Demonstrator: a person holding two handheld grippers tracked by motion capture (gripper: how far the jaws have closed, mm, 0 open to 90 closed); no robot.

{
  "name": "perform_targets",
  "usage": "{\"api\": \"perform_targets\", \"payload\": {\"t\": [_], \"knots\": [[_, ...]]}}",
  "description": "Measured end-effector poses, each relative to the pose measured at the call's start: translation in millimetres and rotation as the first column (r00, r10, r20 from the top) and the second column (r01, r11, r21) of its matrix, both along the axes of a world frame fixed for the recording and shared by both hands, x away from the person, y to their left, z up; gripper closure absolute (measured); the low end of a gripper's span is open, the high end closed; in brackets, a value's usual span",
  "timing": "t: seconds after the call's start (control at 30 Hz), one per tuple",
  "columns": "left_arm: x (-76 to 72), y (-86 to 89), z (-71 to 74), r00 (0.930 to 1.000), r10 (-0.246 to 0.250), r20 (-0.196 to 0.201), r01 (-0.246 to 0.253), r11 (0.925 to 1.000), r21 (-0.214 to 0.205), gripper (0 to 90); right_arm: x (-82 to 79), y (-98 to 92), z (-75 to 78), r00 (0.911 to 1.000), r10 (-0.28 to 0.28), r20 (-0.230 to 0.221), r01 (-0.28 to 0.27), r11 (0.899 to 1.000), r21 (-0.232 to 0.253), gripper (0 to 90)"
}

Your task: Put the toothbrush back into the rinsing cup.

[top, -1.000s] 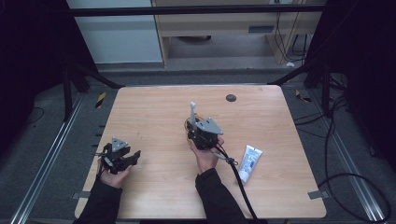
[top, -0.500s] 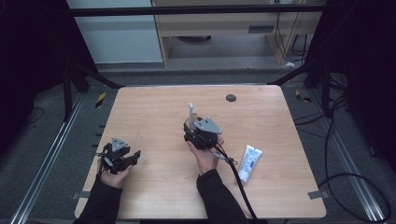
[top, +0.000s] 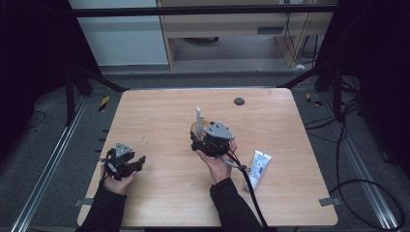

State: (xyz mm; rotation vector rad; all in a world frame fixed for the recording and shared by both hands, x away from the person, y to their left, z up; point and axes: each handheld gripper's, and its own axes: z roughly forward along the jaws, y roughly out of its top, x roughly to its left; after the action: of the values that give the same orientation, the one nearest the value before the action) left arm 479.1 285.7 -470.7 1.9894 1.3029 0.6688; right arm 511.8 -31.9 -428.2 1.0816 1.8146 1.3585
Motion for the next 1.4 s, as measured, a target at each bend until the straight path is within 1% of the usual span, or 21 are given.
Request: {"api": "perform_targets", "payload": {"t": [0.07, 0.17, 0.3, 0.4, 0.5, 0.53, 0.57, 0.63, 0.67, 0.8, 0.9, 0.97, 1.0, 1.03, 1.13, 1.17, 1.2, 1.23, 1.27, 1.37, 1.4], "knots": [[-0.1, 0.3, 0.2, 1.0000, 0.001, 0.001, -0.001, 1.0000, 0.000, 49.8, -5.3, -5.5, 4.3, 1.0000, 0.004, 0.000, -0.004, 1.000, 0.005, 19.7], [-0.2, 0.2, 0.2, 1.0000, 0.002, 0.001, -0.002, 1.0000, 0.000, 49.8, -8.3, -9.4, 6.3, 0.9999, 0.013, -0.008, -0.013, 1.000, 0.016, 19.4], [-0.3, 0.0, 0.2, 1.0000, 0.002, 0.001, -0.002, 1.0000, 0.001, 49.8, -13.8, -19.0, 11.0, 0.9996, 0.019, -0.019, -0.019, 1.000, 0.002, 18.8], [0.0, 0.4, 0.1, 1.0000, 0.005, -0.001, -0.005, 1.0000, 0.000, 49.7, -18.4, -28.8, 16.3, 0.9990, 0.033, -0.031, -0.033, 0.999, -0.001, 17.8], [-0.2, 0.1, 0.0, 1.0000, 0.005, -0.001, -0.005, 1.0000, 0.002, 49.7, -23.6, -39.2, 21.7, 0.9990, 0.037, -0.025, -0.037, 0.999, -0.024, 17.7], [-0.3, -0.1, 0.0, 1.0000, 0.005, 0.000, -0.005, 1.0000, 0.004, 49.7, -25.0, -43.0, 23.6, 0.9988, 0.041, -0.029, -0.041, 0.999, -0.028, 17.6], [-0.4, -0.2, 0.1, 1.0000, 0.005, 0.000, -0.005, 1.0000, 0.004, 49.7, -27.8, -50.9, 27.5, 0.9988, 0.038, -0.030, -0.040, 0.998, -0.042, 17.8], [-0.4, -0.1, 0.1, 1.0000, 0.006, 0.000, -0.006, 1.0000, 0.004, 49.6, -30.5, -59.6, 31.1, 0.9987, 0.037, -0.036, -0.039, 0.998, -0.046, 18.0], [-0.3, 0.0, 0.1, 1.0000, 0.007, 0.000, -0.007, 1.0000, 0.004, 49.6, -30.5, -59.6, 31.1, 0.9987, 0.037, -0.036, -0.039, 0.998, -0.046, 18.0], [-0.5, 0.2, 0.2, 1.0000, 0.007, 0.000, -0.007, 1.0000, 0.006, 49.6, -35.3, -77.2, 35.6, 0.9980, 0.044, -0.045, -0.046, 0.998, -0.051, 18.9], [-0.4, 0.4, 0.1, 1.0000, 0.009, 0.000, -0.009, 0.9999, 0.006, 49.6, -38.8, -93.1, 35.6, 0.9978, 0.044, -0.051, -0.047, 0.997, -0.055, 20.0], [-0.4, 0.5, 0.2, 1.0000, 0.009, 0.001, -0.009, 0.9999, 0.006, 49.6, -40.5, -105.1, 34.3, 0.9979, 0.033, -0.055, -0.037, 0.997, -0.069, 20.7], [-0.5, 0.5, 0.2, 1.0000, 0.009, 0.001, -0.009, 0.9999, 0.008, 49.6, -42.2, -117.5, 32.5, 0.9978, 0.023, -0.061, -0.028, 0.996, -0.083, 21.9], [-0.5, 0.5, 0.2, 1.0000, 0.009, 0.001, -0.009, 0.9999, 0.008, 49.6, -42.2, -117.5, 32.5, 0.9978, 0.023, -0.061, -0.028, 0.996, -0.083, 21.9], [-0.3, 0.3, -0.1, 1.0000, 0.010, 0.000, -0.010, 0.9999, 0.010, 49.6, -45.7, -134.9, 29.1, 0.9968, 0.017, -0.078, -0.024, 0.997, -0.080, 24.0], [-0.2, 0.3, -0.2, 1.0000, 0.010, -0.001, -0.010, 0.9999, 0.010, 49.6, -47.2, -140.0, 28.0, 0.9964, 0.017, -0.083, -0.024, 0.996, -0.083, 24.8], [0.0, 0.4, -0.3, 0.9999, 0.010, -0.002, -0.010, 0.9999, 0.011, 49.6, -50.1, -149.1, 25.5, 0.9962, 0.013, -0.086, -0.021, 0.996, -0.092, 26.3], [0.0, 0.3, -0.3, 0.9999, 0.010, -0.002, -0.010, 0.9999, 0.012, 49.5, -51.5, -153.2, 24.3, 0.9957, 0.010, -0.092, -0.019, 0.996, -0.092, 27.4], [0.0, 0.3, -0.4, 0.9999, 0.010, -0.003, -0.010, 0.9999, 0.012, 49.5, -51.5, -153.2, 24.3, 0.9957, 0.010, -0.092, -0.019, 0.996, -0.092, 27.4], [-0.4, 0.1, -0.2, 1.0000, 0.009, -0.001, -0.009, 0.9999, 0.011, 49.4, -56.4, -166.5, 19.1, 0.9932, 0.014, -0.115, -0.025, 0.995, -0.093, 32.7], [-0.4, 0.1, -0.2, 1.0000, 0.009, 0.000, -0.009, 0.9999, 0.012, 49.4, -56.4, -166.5, 19.1, 0.9932, 0.014, -0.115, -0.025, 0.995, -0.093, 32.7]]}}
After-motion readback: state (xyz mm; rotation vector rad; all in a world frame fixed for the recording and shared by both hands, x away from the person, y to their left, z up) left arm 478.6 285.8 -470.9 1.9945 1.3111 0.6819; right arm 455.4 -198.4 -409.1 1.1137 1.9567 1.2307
